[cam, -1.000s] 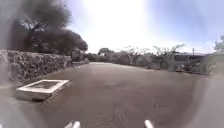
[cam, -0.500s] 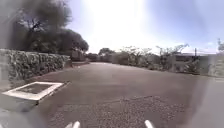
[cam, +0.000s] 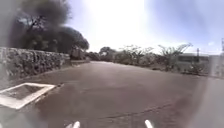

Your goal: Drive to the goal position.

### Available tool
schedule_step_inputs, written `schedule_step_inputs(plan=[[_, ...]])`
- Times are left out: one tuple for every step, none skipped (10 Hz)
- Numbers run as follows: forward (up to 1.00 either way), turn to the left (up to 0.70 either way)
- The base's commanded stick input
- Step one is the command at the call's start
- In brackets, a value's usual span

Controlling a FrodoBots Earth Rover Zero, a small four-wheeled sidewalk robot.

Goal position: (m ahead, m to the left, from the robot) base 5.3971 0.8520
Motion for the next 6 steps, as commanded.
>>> schedule_step_inputs(plan=[[0.85, 0.00], [0.85, 0.00], [0.85, 0.00], [0.85, 0.00], [0.85, 0.00], [0.85, 0.00]])
